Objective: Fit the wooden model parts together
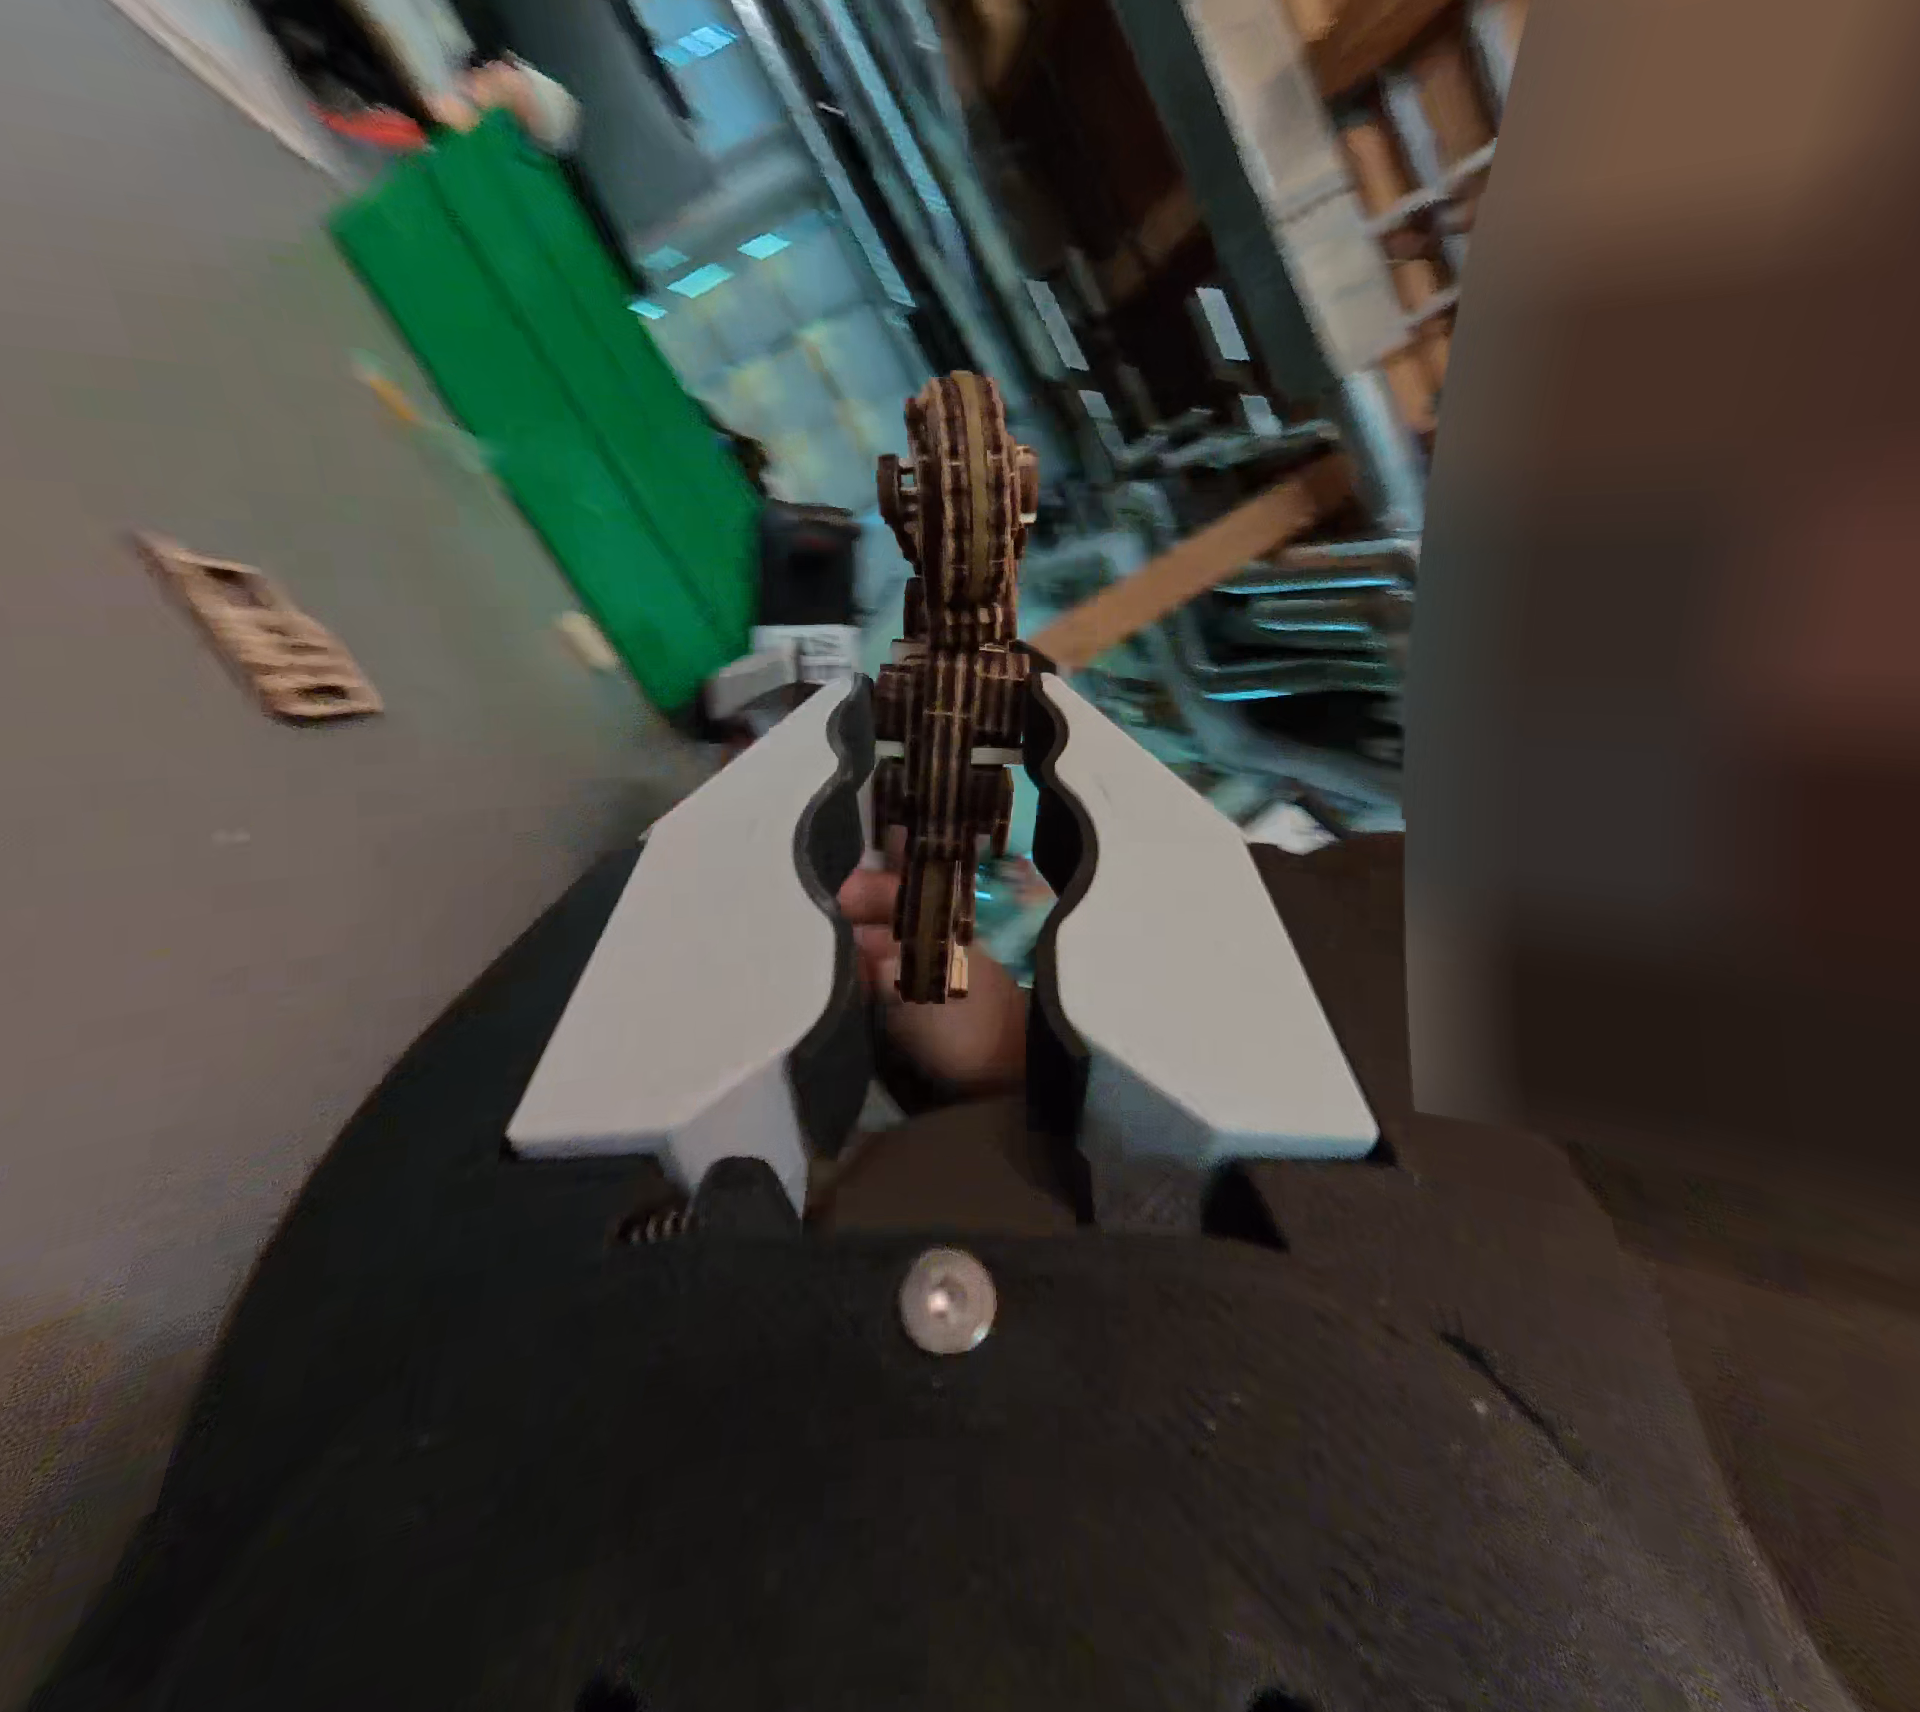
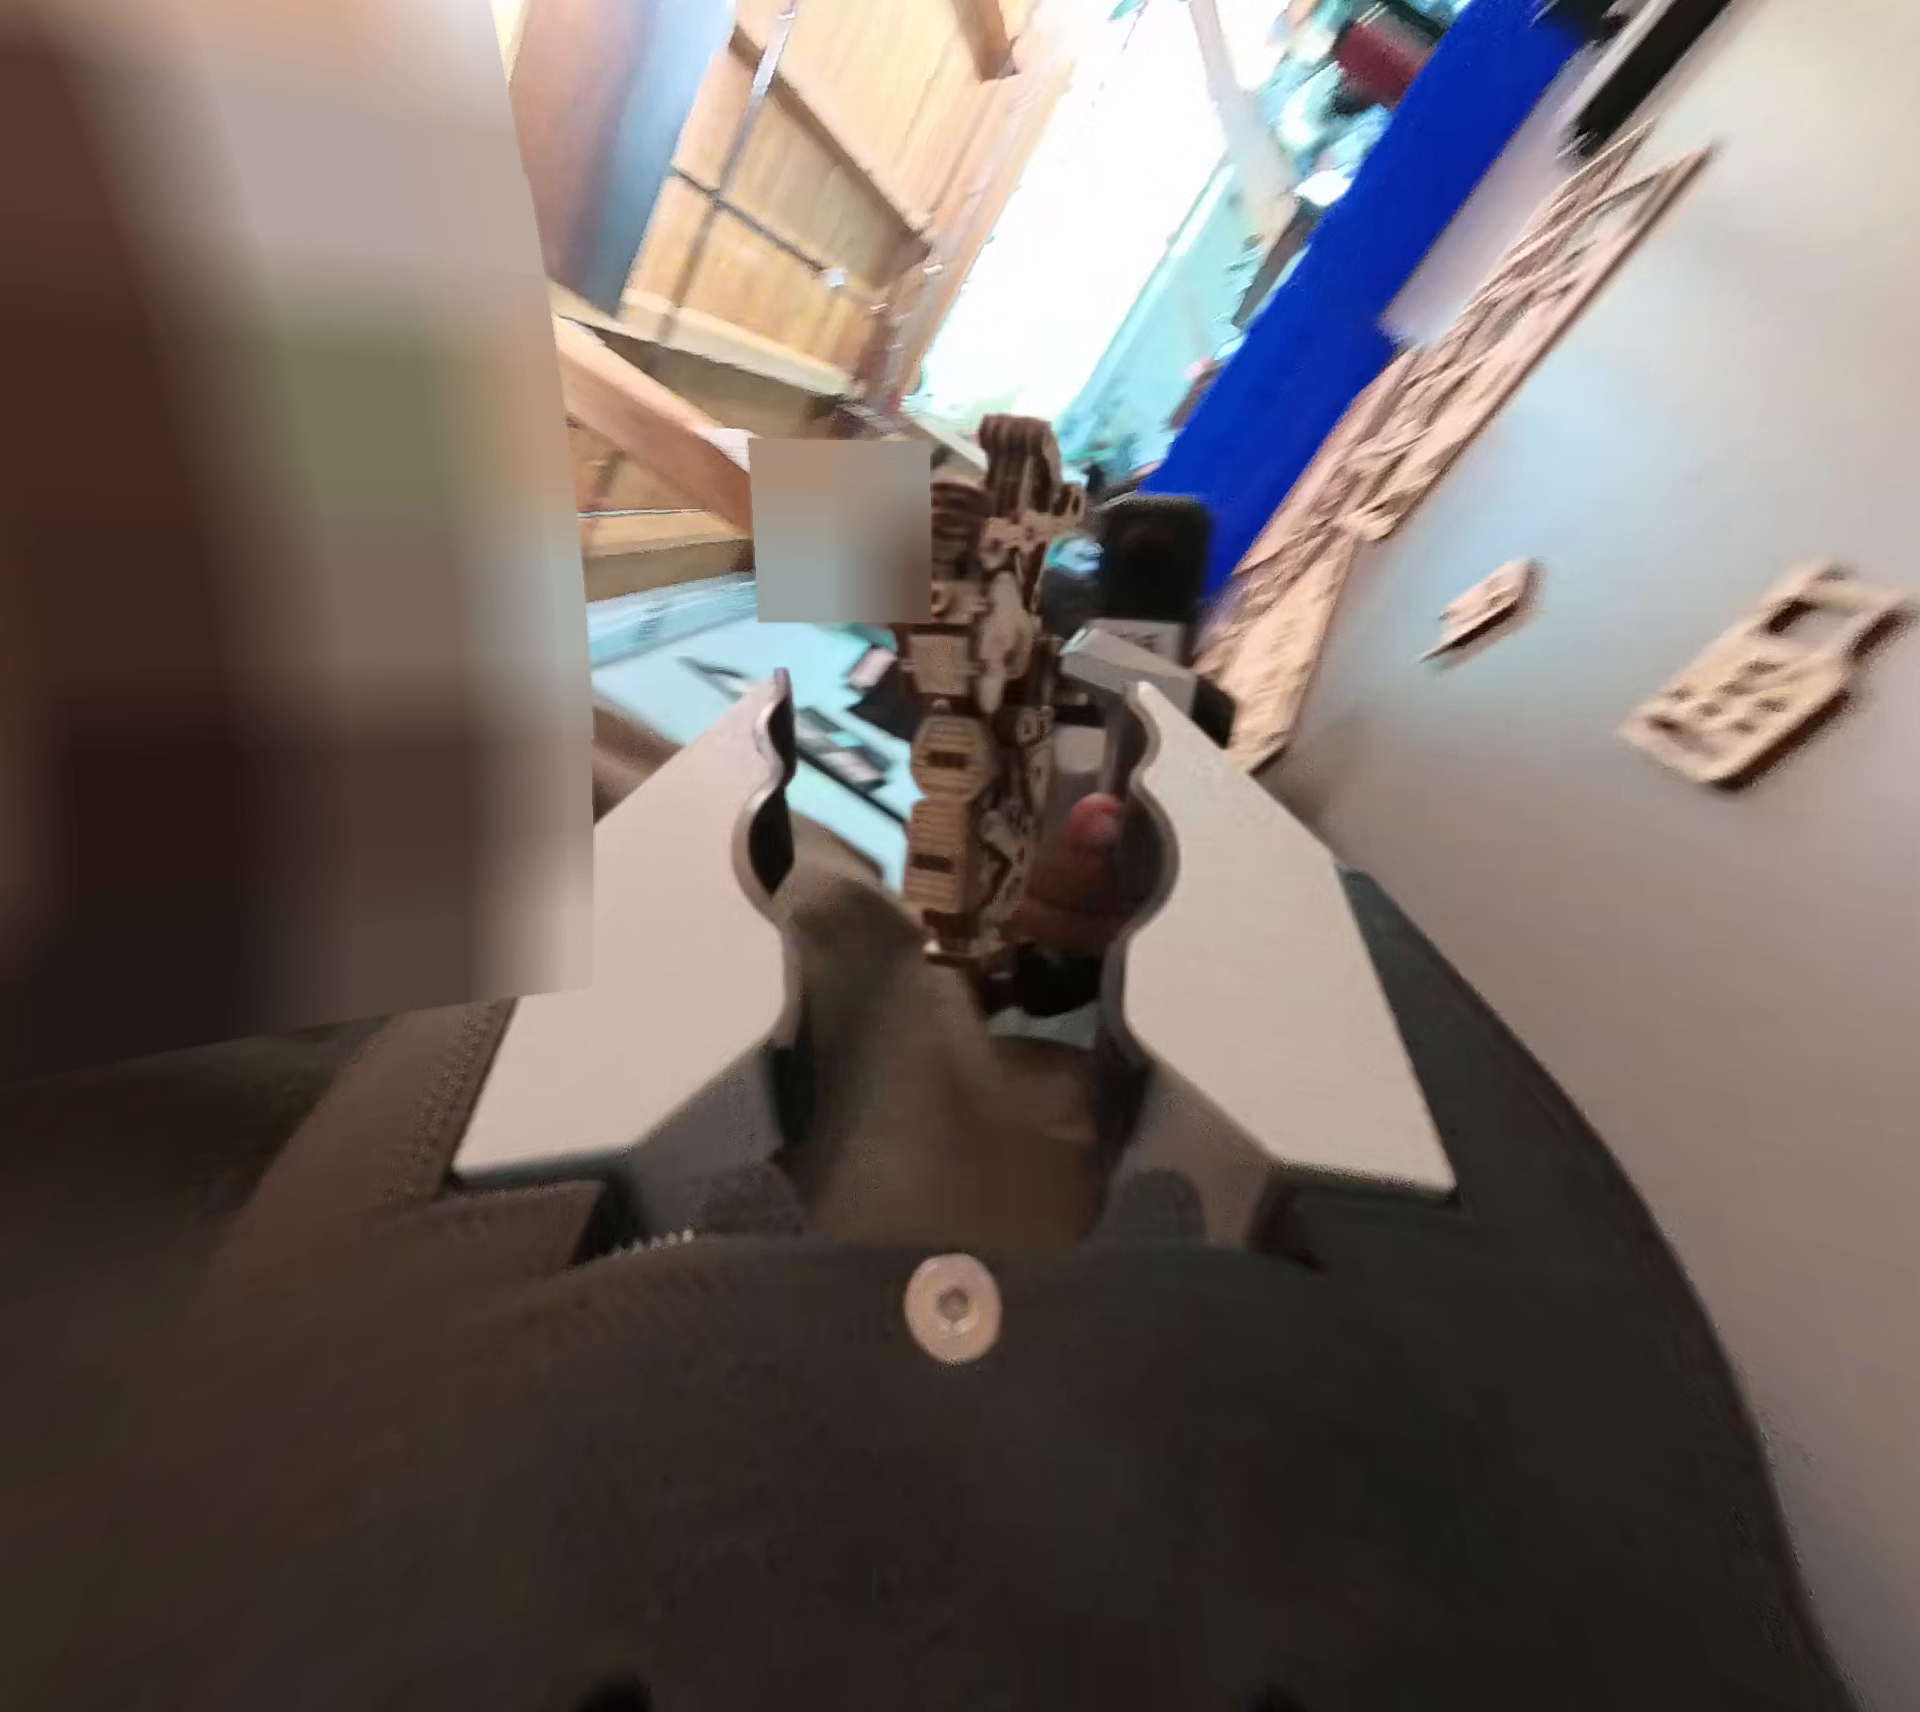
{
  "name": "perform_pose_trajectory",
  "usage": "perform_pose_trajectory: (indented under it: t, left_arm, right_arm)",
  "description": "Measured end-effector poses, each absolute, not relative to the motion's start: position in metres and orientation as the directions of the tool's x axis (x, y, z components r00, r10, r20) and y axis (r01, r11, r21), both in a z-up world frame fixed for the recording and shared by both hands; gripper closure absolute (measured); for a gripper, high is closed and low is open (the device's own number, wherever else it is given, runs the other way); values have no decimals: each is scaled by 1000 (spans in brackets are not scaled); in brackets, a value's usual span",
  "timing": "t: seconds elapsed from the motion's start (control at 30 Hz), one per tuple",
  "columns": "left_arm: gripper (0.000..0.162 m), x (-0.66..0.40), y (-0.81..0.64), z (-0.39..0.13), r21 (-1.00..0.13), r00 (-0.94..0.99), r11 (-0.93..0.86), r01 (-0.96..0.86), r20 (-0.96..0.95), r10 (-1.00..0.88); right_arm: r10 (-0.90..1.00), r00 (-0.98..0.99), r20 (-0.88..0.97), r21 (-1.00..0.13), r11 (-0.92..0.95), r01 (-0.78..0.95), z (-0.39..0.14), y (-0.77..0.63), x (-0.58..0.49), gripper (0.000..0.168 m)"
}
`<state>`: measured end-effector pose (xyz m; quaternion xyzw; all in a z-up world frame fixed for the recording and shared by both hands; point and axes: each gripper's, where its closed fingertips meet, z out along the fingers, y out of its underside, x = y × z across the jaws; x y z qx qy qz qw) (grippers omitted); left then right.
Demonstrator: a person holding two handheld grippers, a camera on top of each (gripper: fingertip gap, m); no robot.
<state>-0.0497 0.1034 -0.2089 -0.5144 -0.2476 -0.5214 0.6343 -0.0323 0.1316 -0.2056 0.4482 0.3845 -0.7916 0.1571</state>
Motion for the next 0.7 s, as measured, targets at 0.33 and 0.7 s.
perform_pose_trajectory:
  t: [0.33,0.7]
  left_arm:
    - [137,-85,108,-244,-414,418,70,908,907,-52]
    - [136,-98,101,-253,-359,361,199,912,932,29]
  right_arm:
    - [770,-487,-413,-904,-282,321,-231,135,-48,94]
    - [908,-419,24,-955,145,259,-247,91,-72,70]
